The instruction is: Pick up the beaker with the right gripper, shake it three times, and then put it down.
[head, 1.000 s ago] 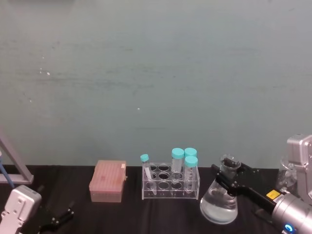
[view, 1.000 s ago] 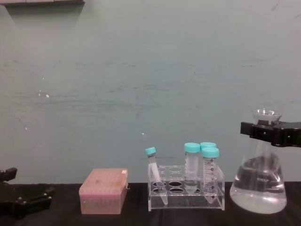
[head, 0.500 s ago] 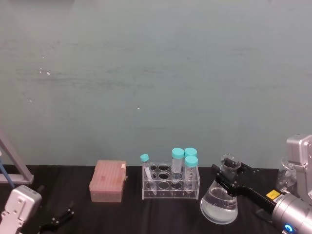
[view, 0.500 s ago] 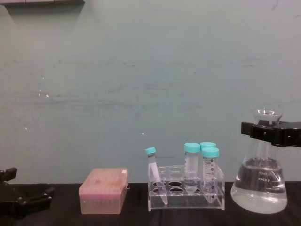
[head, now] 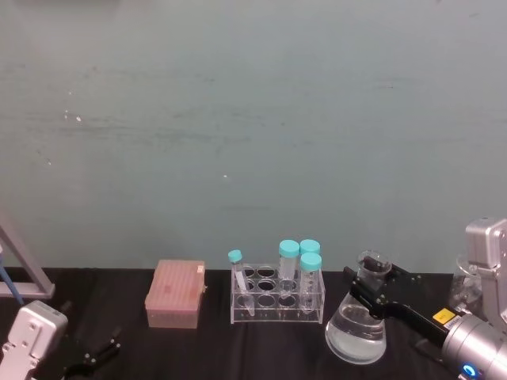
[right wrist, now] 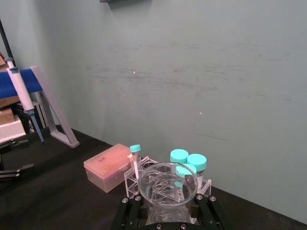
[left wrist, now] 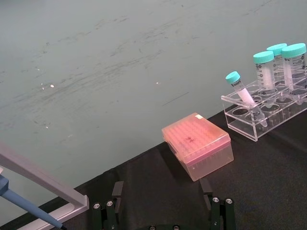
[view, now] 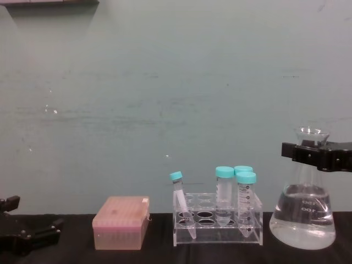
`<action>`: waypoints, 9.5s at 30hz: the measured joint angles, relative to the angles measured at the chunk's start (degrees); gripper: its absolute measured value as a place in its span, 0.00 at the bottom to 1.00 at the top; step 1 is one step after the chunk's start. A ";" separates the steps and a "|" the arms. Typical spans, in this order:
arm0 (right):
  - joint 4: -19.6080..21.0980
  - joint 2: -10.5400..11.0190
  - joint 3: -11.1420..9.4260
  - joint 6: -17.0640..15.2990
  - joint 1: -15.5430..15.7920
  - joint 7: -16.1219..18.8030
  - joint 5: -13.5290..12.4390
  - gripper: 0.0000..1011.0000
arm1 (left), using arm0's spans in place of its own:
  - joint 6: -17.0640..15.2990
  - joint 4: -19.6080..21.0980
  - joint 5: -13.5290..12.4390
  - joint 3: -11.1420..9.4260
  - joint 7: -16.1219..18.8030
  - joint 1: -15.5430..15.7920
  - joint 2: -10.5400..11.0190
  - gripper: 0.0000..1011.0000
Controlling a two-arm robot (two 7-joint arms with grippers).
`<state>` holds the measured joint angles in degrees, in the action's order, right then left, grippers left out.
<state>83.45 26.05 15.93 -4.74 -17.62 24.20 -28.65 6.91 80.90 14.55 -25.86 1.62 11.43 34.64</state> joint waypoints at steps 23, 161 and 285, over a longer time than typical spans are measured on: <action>4.23 -15.43 -14.09 -23.61 5.42 -5.94 -39.50 0.45 | 0.00 0.00 0.00 0.00 0.00 0.00 0.00 0.99; -6.52 0.05 3.90 1.57 -2.36 2.35 0.77 0.45 | 0.00 0.00 -0.01 0.00 0.00 0.00 0.00 0.99; -1.72 0.35 0.91 4.74 0.06 4.12 -2.39 0.99 | 0.00 0.00 -0.01 0.00 0.00 0.00 0.00 0.99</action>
<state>81.73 26.39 16.83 0.00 -17.56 28.31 -31.05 6.91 80.90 14.55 -25.86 1.62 11.43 34.65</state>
